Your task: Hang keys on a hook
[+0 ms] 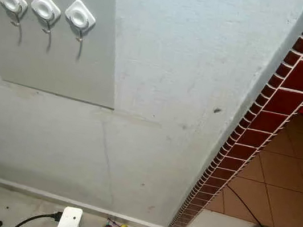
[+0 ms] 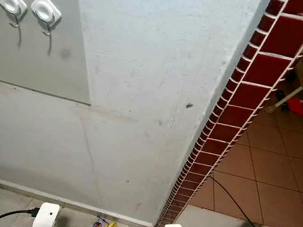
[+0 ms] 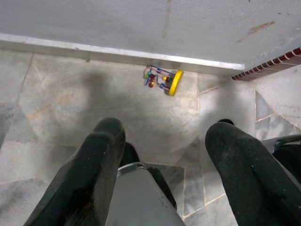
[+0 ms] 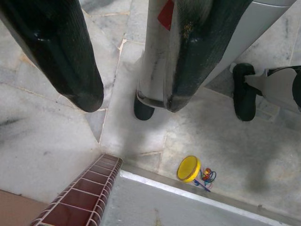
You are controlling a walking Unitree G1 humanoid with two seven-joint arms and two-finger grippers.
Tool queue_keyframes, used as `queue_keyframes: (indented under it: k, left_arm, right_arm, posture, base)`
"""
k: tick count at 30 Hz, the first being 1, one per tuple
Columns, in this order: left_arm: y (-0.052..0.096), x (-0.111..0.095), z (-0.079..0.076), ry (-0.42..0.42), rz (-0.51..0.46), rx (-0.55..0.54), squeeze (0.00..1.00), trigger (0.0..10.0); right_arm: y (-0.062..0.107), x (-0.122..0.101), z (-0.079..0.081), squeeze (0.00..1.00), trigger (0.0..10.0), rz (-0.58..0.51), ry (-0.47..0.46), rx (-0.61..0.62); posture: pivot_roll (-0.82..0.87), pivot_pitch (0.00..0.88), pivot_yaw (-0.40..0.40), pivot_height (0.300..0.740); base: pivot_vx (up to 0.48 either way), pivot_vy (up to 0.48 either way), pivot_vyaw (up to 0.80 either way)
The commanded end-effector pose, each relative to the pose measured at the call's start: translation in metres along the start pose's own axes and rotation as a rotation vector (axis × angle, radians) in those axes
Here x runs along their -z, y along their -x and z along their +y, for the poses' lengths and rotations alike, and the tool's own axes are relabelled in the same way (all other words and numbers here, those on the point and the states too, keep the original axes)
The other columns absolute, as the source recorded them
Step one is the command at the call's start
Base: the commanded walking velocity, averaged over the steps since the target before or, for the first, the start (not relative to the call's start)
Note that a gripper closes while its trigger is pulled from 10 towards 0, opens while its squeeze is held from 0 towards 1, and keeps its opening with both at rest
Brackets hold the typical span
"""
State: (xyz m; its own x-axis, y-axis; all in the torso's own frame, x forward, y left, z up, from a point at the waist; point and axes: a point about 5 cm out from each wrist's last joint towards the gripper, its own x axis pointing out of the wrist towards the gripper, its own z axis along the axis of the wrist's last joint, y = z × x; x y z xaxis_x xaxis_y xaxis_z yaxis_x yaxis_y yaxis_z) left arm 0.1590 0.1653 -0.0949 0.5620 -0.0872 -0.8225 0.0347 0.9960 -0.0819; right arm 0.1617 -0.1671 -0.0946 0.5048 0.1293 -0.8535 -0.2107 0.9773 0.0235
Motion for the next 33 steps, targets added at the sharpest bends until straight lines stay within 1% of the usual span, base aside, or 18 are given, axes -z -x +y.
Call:
queue_keyframes:
  k: [1,2,3,4,8,15,16,17,18,19,23,33]
  left_arm:
    - [0.01,0.025,0.02,-0.218,0.081,-0.069,0.0,10.0]
    - [0.01,0.025,0.02,-0.218,0.081,-0.069,0.0,10.0]
    - [0.01,0.026,0.02,-0.246,0.087,-0.071,0.0,10.0]
    - [0.01,0.026,0.02,-0.258,0.091,-0.075,0.0,10.0]
    - [0.012,0.031,0.022,-0.227,0.109,-0.079,0.0,10.0]
    - [0.013,0.036,0.023,-0.188,0.116,-0.086,0.0,10.0]
    - [0.014,0.036,0.025,-0.165,0.115,-0.093,0.0,10.0]
    - [0.014,0.036,0.025,-0.165,0.115,-0.093,0.0,10.0]
    - [0.014,0.037,0.027,-0.131,0.111,-0.105,0.0,10.0]
    - [0.015,0.036,0.028,-0.119,0.11,-0.11,0.0,10.0]
    - [0.015,0.035,0.031,-0.101,0.105,-0.118,0.0,10.0]
    - [0.015,0.035,0.031,-0.101,0.105,-0.118,0.0,10.0]
  right_arm:
    - [0.0,-0.003,-0.001,0.0,10.0,0.016,0.125,-0.029]
    - [0.0,-0.003,-0.001,0.0,10.0,0.016,0.125,-0.029]
    - [-0.001,-0.006,-0.001,0.0,10.0,0.01,0.123,-0.03]
    - [-0.001,-0.006,-0.001,0.0,10.0,0.01,0.127,-0.03]
    - [-0.001,-0.007,-0.001,0.0,10.0,0.014,0.163,-0.024]
    - [-0.001,-0.004,-0.002,0.0,10.0,0.028,0.171,-0.025]
    - [-0.001,-0.003,-0.002,0.0,10.0,0.032,0.181,-0.023]
    - [-0.001,-0.003,-0.002,0.0,10.0,0.032,0.181,-0.023]
    - [0.0,-0.002,-0.002,0.0,10.0,0.039,0.193,-0.022]
    - [0.0,-0.001,-0.002,0.0,10.0,0.041,0.196,-0.022]
    - [0.0,-0.001,-0.002,0.0,10.0,0.05,0.208,-0.021]
    - [0.0,-0.001,-0.002,0.0,10.0,0.05,0.208,-0.021]
  posture:
    - [-0.05,0.063,-0.035,0.74]
    - [-0.05,0.063,-0.035,0.74]
    - [-0.05,0.063,-0.035,0.74]
    - [-0.05,0.059,-0.04,0.74]
    - [-0.05,0.056,-0.041,0.74]
    - [-0.04,0.048,-0.049,0.74]
    - [-0.04,0.046,-0.054,0.74]
    - [-0.04,0.046,-0.054,0.74]
    - [-0.04,0.04,-0.056,0.74]
    - [-0.04,0.04,-0.056,0.74]
    - [-0.03,0.032,-0.059,0.74]
    - [-0.03,0.032,-0.059,0.74]
  base:
    - [0.0,0.0,0.0]
    - [0.0,0.0,0.0]
    - [0.0,0.0,0.0]
    - [0.0,0.0,0.0]
    - [0.0,0.0,0.0]
    - [0.0,0.0,0.0]
    - [0.0,0.0,0.0]
    - [0.0,0.0,0.0]
    - [0.0,0.0,0.0]
    - [0.0,0.0,0.0]
    - [0.0,0.0,0.0]
    - [0.0,0.0,0.0]
